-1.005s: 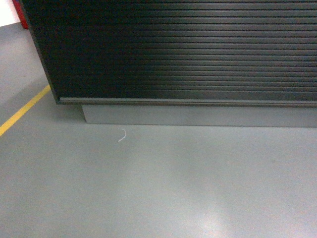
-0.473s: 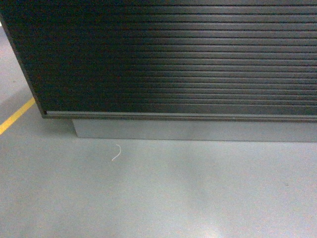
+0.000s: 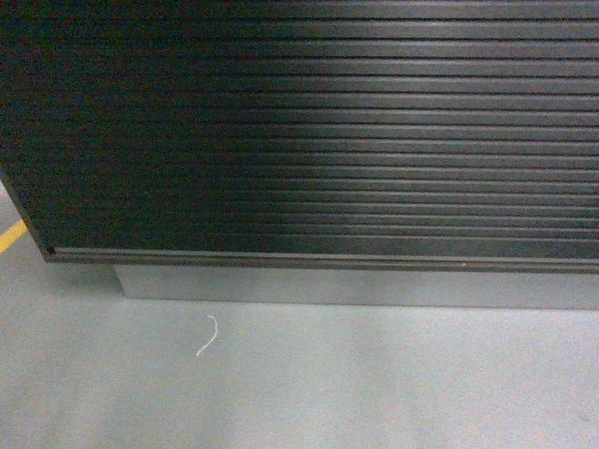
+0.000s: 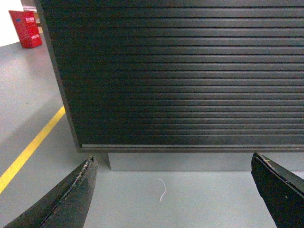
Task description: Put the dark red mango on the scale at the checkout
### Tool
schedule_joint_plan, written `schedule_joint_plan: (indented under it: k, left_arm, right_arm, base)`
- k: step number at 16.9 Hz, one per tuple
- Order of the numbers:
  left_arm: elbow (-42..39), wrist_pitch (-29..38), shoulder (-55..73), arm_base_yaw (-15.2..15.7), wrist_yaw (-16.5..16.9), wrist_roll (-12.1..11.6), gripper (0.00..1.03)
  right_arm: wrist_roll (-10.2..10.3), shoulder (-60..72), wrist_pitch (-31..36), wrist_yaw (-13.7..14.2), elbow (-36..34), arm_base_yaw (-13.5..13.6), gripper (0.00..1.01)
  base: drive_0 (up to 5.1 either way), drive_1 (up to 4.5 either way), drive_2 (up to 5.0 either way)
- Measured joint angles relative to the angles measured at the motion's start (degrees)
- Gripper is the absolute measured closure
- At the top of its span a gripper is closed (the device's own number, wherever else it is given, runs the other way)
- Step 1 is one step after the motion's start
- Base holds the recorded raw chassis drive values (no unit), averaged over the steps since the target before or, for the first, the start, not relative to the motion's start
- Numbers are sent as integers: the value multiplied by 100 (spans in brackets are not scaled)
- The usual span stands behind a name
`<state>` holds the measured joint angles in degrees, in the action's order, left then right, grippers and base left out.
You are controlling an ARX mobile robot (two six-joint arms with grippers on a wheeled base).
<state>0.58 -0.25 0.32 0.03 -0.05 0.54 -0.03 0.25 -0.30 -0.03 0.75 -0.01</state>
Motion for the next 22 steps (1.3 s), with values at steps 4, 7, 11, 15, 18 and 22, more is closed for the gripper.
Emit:
schedule_joint_plan:
  k: [4,7,11,15,18,22]
  left_arm:
    - [0,15,0,0,0,0,5]
    - [0,11,0,0,2,0,5]
    - [0,0,0,0,0,0,5]
    - [0,-11,0,0,0,0,5]
    - [0,2,0,0,0,0,5]
    - [0,4,0,0,0,0,5]
  right_arm:
    - [0,0,9,2,0,0,3]
    - [-2,0,0,0,0,0,3]
    - [0,0,4,0,0,0,3]
    - [0,0,13,0,0,0,3]
    - [0,0,7,0,0,0,3]
    - [-2,0,4,0,0,0,3]
  base:
    - [-11,356,-378]
    - [-11,356,-377]
    - [-7,360,-375]
    - [-2,145,-149]
    - [0,0,0]
    - [0,0,0]
